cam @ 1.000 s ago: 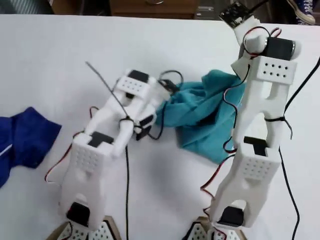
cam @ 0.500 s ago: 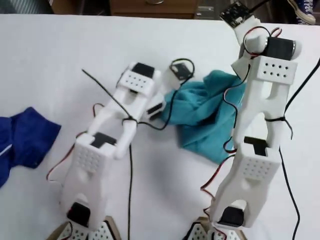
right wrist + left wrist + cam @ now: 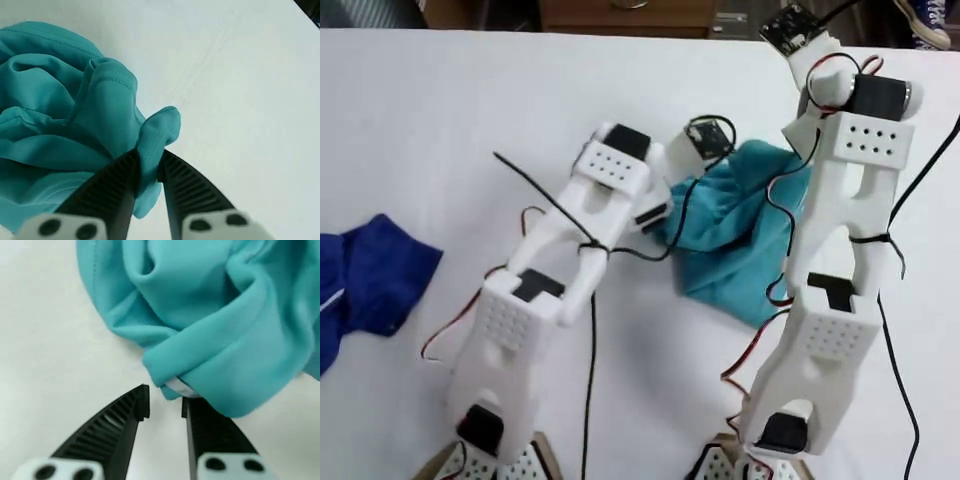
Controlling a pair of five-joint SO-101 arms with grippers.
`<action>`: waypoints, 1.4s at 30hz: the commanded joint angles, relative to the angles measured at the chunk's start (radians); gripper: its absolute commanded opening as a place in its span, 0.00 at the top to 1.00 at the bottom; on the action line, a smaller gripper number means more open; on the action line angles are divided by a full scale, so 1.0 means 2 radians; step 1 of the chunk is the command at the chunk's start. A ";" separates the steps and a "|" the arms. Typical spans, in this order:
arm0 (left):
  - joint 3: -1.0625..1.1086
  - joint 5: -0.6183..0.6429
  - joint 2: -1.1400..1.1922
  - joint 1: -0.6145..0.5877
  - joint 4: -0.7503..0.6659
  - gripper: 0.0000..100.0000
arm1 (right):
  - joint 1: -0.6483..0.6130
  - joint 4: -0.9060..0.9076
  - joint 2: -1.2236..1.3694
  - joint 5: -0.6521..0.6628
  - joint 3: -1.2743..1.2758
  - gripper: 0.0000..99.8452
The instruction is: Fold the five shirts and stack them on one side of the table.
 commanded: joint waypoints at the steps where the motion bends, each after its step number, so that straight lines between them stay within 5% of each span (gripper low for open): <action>1: -0.022 0.002 -0.018 0.008 0.008 0.86 | 0.004 0.000 -0.003 -0.002 -0.016 0.98; 21: -0.018 0.012 0.025 0.007 -0.049 0.76 | 0.005 0.000 -0.003 -0.002 -0.016 0.98; 27: -0.019 0.014 0.033 0.003 -0.051 0.96 | 0.005 0.000 -0.003 -0.002 -0.016 0.98; 42: -0.019 0.028 -0.108 -0.101 -0.007 0.98 | -0.088 0.000 -0.051 -0.006 -0.064 0.98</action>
